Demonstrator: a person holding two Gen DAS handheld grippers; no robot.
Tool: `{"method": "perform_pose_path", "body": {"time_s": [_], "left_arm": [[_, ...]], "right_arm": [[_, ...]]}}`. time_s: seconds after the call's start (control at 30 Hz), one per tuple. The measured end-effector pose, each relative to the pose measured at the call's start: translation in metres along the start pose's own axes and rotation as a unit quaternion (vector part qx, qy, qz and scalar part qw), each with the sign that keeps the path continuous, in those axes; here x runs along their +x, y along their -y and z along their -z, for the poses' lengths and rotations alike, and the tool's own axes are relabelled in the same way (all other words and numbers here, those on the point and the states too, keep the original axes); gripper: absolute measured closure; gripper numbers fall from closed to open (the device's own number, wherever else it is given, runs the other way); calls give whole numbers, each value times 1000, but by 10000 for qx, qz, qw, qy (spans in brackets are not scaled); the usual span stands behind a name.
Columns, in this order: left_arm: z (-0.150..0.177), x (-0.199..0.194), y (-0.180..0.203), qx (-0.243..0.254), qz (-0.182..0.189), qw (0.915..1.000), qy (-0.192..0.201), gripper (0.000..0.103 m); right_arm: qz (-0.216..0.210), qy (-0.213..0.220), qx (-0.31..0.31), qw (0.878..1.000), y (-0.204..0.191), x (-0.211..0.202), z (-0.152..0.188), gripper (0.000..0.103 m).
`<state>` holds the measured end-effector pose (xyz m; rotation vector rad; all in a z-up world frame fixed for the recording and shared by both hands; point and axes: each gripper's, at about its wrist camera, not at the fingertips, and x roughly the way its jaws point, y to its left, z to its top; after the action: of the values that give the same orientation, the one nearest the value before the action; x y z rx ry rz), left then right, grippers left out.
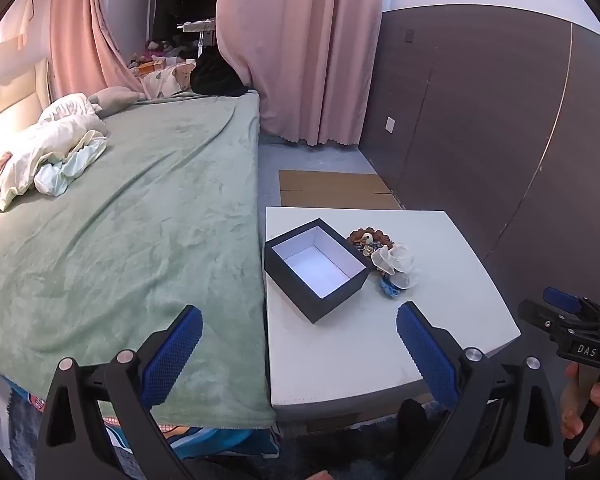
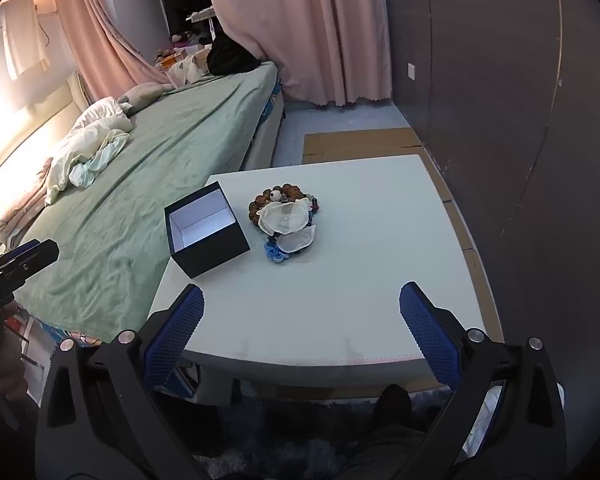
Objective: Organize jewelry
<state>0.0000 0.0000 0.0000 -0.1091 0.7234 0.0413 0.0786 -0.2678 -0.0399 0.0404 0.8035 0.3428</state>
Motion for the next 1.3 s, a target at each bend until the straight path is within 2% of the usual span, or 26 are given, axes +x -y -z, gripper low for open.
{"method": "perform_pose_path", "body": {"time_s": [0.17, 0.43, 0.5, 0.77, 1.3], "left_arm": [[0, 0, 0, -18, 29, 10000, 11, 9], [0, 0, 0, -21, 6, 10000, 22, 9], [0, 0, 0, -18, 7, 10000, 29, 9], [-6, -25, 3, -51, -14, 10000, 22, 9], [0, -25, 0, -47, 1, 10000, 60, 8]], "right_arm": [[2, 58, -29, 10000, -1, -7, 6, 5], [-42, 96, -3, 9999, 15, -22, -11, 5], [14, 148, -14, 9999, 6, -23, 2, 5], [17, 168, -9, 9999, 7, -24, 2, 5], [35, 167, -57, 9998, 1, -25, 1, 5]]}}
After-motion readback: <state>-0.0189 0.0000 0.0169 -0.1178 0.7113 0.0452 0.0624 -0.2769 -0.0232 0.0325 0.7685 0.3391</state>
